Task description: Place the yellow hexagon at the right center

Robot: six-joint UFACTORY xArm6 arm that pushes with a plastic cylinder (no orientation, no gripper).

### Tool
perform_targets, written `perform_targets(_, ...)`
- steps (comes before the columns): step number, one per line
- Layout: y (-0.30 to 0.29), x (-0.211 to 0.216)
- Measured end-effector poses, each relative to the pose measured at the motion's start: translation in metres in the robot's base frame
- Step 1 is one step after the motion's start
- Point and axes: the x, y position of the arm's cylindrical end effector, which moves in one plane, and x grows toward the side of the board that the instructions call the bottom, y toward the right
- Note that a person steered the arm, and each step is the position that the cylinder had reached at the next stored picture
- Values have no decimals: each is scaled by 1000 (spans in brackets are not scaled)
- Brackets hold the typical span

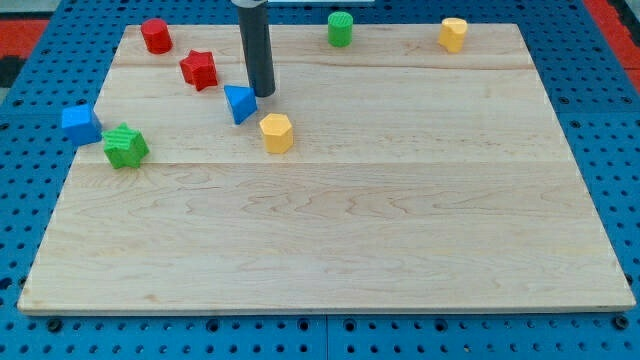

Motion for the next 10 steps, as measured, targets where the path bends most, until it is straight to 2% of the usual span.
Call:
perform_targets(2,-35,48)
perform_targets(3,-1,76)
perform_targets(4,68,77)
perform_targets(5,89,65)
perform_targets(8,211,53)
perform_targets(9,217,29)
perform_targets(10,221,25)
